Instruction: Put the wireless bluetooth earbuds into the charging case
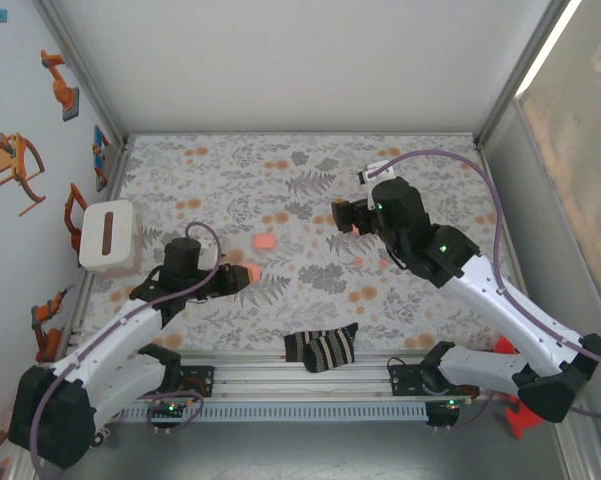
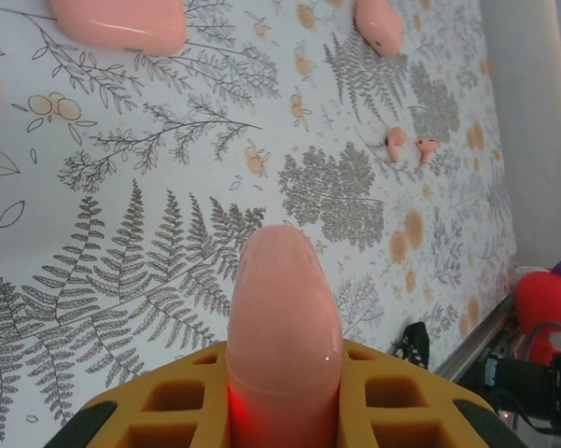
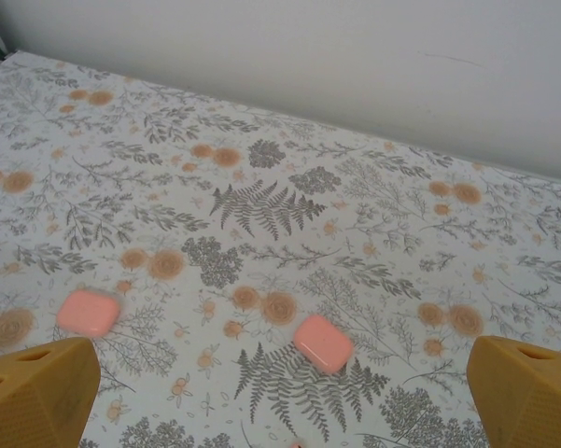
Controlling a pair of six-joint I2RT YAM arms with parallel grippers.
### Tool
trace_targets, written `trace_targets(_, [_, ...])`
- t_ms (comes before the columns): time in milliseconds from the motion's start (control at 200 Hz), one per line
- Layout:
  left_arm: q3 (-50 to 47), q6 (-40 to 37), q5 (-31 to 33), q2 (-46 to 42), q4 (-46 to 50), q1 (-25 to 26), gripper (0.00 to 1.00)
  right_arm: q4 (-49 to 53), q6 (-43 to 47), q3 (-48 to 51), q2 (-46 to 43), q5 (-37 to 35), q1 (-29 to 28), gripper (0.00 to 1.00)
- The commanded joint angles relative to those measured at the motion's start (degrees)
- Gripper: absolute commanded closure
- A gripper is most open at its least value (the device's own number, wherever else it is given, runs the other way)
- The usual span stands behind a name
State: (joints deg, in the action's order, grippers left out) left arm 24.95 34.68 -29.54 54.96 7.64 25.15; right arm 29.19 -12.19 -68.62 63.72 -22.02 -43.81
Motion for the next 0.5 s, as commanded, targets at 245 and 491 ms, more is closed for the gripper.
trace_targets(245, [8.4,3.2,0.0,21.4,-9.6,0.7,0.98,0.5,-1.4,1.3,-0.8,-2.2,-0.2,0.00])
trace_targets(491, [10.2,4.9,0.7,28.9,-11.4,0.8,0.89,1.8,-1.2,1.7,-1.4,-3.2,-0.2,0.00])
